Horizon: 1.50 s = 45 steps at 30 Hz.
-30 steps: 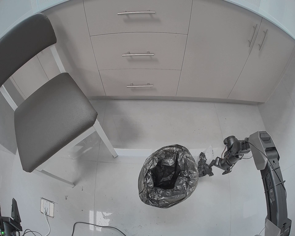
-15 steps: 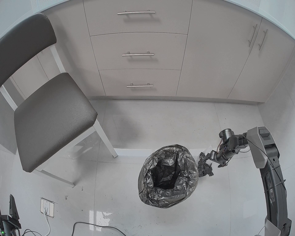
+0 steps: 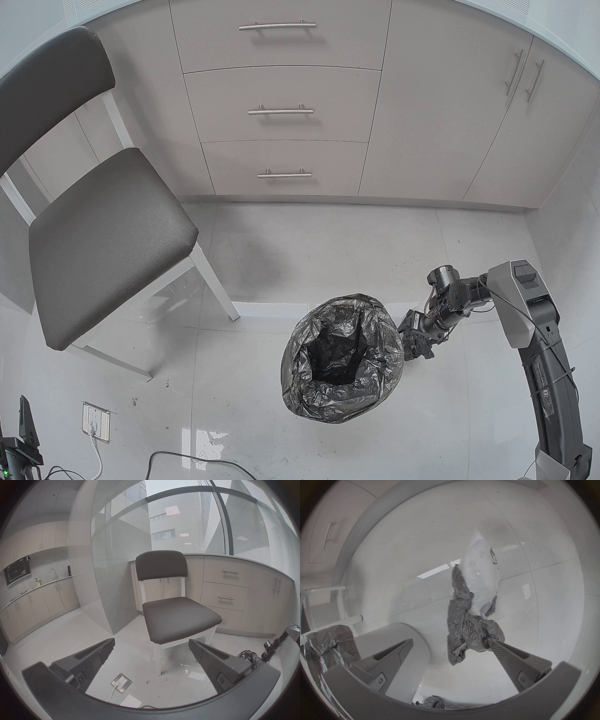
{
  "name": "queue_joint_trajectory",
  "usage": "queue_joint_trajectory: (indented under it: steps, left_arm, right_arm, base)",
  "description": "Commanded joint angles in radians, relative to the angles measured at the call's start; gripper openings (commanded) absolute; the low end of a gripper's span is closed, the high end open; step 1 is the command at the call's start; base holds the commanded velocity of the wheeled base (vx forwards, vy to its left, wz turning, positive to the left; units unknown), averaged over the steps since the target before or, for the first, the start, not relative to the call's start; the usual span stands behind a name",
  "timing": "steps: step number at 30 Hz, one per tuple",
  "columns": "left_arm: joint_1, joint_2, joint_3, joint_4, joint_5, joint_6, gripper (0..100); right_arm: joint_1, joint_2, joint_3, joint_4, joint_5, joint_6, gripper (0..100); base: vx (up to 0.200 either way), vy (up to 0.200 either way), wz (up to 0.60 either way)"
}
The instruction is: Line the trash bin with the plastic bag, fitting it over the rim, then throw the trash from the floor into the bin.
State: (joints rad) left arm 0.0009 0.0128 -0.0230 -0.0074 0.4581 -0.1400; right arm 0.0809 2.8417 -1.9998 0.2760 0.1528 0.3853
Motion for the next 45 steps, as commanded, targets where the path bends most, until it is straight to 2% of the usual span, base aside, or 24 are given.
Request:
queue_joint_trajectory:
  steps: [1, 9, 27, 28, 45]
  left_arm:
    - [0.001, -0.013, 0.0, 0.0, 0.001, -0.001, 100]
    - [0.001, -0.013, 0.0, 0.0, 0.001, 0.0, 100]
    - [0.001, -0.013, 0.0, 0.0, 0.001, -0.001, 100]
    - [0.001, -0.013, 0.0, 0.0, 0.001, -0.001, 100]
    - [0.001, -0.013, 0.0, 0.0, 0.001, -0.001, 100]
  right_arm:
    - [0.007, 0.047, 0.0, -0.004, -0.002, -0.002, 100]
    - [-0.007, 0.094, 0.0, -0.031, -0.004, -0.043, 100]
    - [-0.041, 0.131, 0.0, -0.052, -0.006, -0.065, 100]
    - [-0.044, 0.134, 0.0, -0.052, -0.006, -0.065, 0]
    - [-0.061, 0.113, 0.0, -0.037, -0.006, -0.063, 0]
  base:
    - [0.0, 0.0, 0.0]
    - [0.0, 0.0, 0.0]
    - [0.0, 0.0, 0.0]
    - [0.0, 0.0, 0.0]
    - [0.0, 0.0, 0.0]
